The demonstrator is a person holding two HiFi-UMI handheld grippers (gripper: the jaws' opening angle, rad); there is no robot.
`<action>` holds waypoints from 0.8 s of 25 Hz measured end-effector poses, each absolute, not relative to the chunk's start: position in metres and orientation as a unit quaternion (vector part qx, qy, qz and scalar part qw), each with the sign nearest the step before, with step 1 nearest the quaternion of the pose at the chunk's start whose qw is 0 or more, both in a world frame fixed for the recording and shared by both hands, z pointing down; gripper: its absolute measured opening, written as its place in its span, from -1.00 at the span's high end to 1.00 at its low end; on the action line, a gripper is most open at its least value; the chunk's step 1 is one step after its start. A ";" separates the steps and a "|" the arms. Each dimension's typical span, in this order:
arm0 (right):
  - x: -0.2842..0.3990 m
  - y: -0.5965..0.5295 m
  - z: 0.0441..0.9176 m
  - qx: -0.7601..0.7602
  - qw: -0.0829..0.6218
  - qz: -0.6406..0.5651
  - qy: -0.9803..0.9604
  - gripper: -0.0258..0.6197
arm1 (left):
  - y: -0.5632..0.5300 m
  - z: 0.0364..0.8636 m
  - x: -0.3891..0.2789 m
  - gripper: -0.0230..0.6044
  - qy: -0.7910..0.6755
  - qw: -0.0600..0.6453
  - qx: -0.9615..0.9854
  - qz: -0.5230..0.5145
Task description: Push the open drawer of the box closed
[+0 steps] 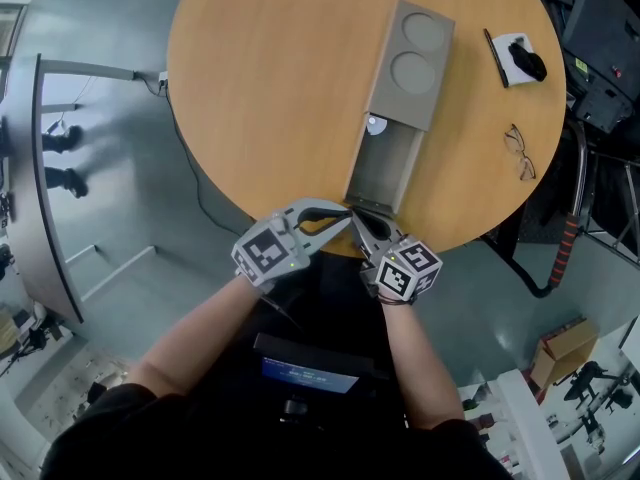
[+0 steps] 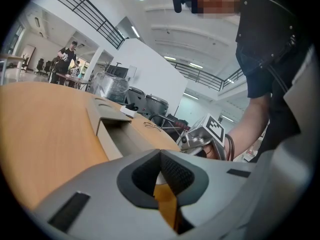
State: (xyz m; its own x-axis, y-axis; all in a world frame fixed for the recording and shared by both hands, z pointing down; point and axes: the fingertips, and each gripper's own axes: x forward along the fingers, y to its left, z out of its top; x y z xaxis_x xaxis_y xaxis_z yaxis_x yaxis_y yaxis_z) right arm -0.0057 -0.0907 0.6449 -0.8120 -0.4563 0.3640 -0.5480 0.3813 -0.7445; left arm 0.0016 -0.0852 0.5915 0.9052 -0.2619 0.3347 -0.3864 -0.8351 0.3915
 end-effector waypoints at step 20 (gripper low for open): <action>0.002 -0.135 0.643 0.305 0.044 0.449 -0.839 0.88 | -0.119 0.605 0.010 0.84 -0.181 0.238 0.944 0.139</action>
